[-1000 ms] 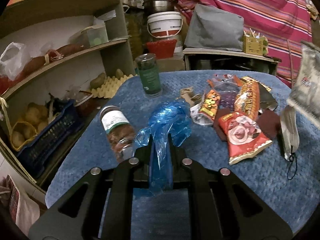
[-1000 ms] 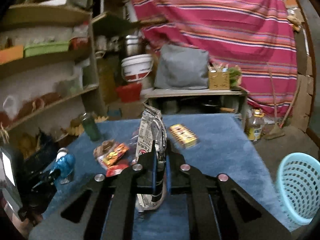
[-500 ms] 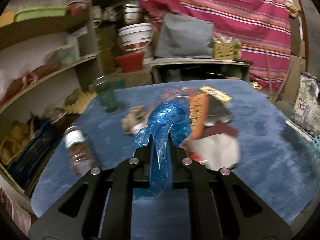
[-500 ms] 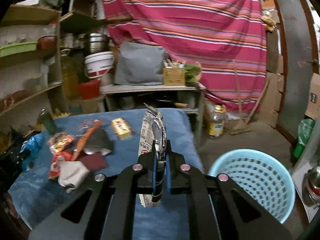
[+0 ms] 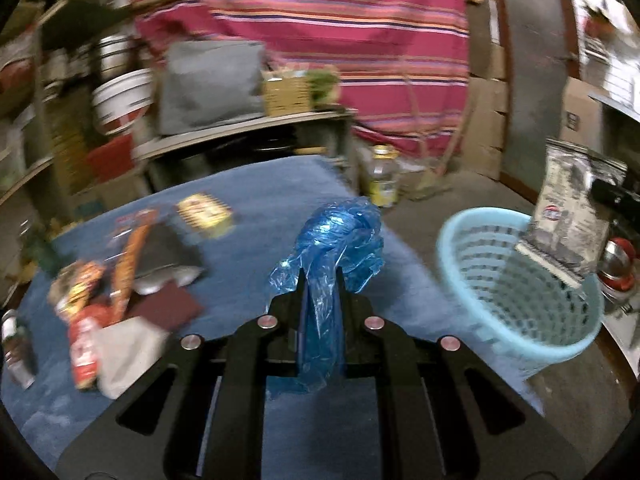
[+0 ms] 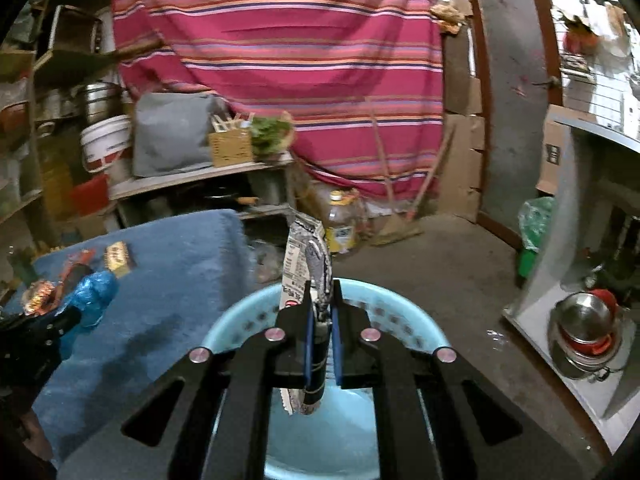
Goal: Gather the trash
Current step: 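Carry both held bags over the light blue basket and open both tools, then return to the table and grasp the white cloth with the right tool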
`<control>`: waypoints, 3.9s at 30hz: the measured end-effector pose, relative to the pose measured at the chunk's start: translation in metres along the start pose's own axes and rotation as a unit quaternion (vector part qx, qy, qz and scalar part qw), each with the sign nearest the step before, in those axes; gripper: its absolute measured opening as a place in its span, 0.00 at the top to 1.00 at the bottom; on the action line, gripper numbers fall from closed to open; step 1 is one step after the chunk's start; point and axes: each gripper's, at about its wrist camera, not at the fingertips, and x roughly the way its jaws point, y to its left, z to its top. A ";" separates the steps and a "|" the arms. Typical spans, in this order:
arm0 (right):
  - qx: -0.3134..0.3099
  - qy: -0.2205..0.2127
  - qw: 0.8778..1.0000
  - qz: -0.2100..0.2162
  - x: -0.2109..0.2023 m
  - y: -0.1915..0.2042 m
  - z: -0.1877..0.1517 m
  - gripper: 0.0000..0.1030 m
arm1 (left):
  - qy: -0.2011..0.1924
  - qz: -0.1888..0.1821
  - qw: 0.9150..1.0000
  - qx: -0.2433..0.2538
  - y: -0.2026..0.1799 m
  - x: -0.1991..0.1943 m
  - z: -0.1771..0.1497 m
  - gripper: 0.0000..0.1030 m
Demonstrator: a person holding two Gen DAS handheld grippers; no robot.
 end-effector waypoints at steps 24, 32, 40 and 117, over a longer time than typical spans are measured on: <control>0.045 0.017 0.999 -0.019 0.015 -0.065 -0.020 0.93 | 0.028 -0.103 0.993 0.043 -0.135 0.050 0.028 0.71; 0.033 0.021 0.999 -0.019 0.020 -0.058 -0.021 0.93 | 0.004 -0.090 0.996 0.016 -0.105 0.033 0.029 0.34; 0.033 0.023 0.999 -0.016 0.025 -0.045 -0.022 0.91 | -0.028 -0.044 0.999 -0.012 -0.045 0.006 0.027 0.14; -0.141 0.104 0.972 0.159 0.026 0.345 -0.091 0.07 | 0.049 0.196 0.965 -0.170 0.309 -0.068 -0.102 0.05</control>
